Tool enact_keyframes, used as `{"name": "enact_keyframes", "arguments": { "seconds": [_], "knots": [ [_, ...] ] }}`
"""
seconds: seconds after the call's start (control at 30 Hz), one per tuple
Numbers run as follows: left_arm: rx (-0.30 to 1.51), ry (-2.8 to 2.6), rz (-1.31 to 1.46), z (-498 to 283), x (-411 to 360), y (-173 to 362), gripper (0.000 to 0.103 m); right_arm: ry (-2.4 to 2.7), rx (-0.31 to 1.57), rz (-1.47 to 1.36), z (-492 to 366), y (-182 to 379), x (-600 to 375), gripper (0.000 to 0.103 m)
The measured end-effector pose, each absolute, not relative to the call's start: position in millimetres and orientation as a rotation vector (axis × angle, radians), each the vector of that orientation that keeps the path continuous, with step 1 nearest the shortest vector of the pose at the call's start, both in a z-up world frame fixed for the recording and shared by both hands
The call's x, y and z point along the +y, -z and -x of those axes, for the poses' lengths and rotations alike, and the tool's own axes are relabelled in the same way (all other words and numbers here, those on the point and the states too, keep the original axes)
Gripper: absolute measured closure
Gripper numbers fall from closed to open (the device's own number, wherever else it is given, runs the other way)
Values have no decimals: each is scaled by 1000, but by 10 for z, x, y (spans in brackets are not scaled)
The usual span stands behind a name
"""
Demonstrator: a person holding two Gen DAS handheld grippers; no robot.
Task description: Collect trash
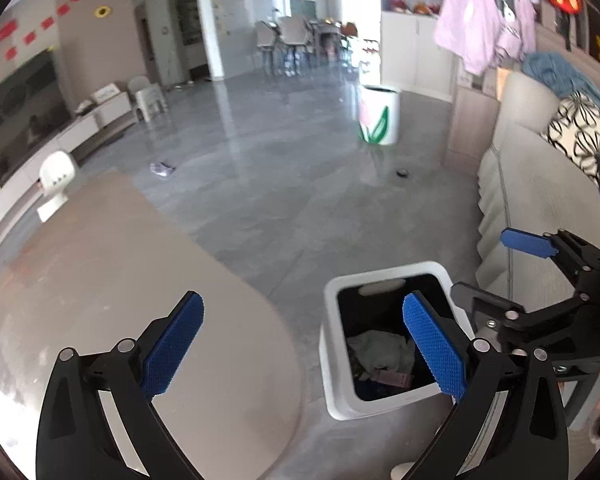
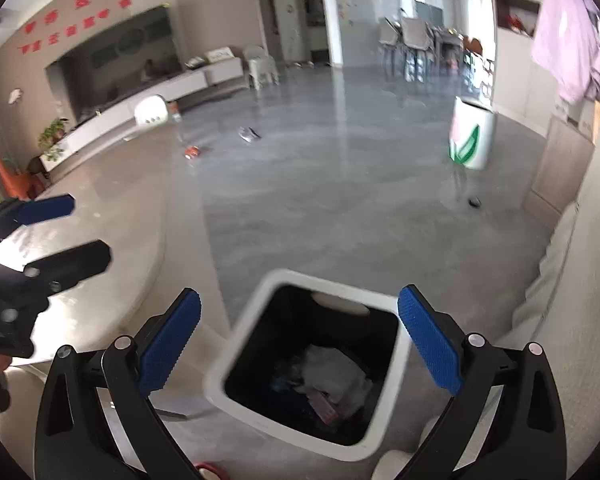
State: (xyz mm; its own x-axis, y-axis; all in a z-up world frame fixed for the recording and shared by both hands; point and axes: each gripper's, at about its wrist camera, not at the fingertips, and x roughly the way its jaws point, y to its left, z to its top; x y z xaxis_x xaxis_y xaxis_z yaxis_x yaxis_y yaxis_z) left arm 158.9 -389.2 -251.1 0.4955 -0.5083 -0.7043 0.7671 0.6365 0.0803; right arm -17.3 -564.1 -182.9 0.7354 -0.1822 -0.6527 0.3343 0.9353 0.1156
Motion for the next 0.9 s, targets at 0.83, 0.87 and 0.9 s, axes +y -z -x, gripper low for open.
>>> {"name": "enact_keyframes", "arguments": {
  "seconds": [0.83,0.87,0.9],
  "knots": [
    [575,247,-174,-1751,-1390,1626,5,-94,556,3,-715,754,-3302,5],
    [577,228,-162,-1756,-1293,1605,5,-121,548,21,-763,708,-3140,5],
    [580,205,-147,-1749,-1173,1579,5,-136,544,31,-790,685,-3050,5]
  ]
}}
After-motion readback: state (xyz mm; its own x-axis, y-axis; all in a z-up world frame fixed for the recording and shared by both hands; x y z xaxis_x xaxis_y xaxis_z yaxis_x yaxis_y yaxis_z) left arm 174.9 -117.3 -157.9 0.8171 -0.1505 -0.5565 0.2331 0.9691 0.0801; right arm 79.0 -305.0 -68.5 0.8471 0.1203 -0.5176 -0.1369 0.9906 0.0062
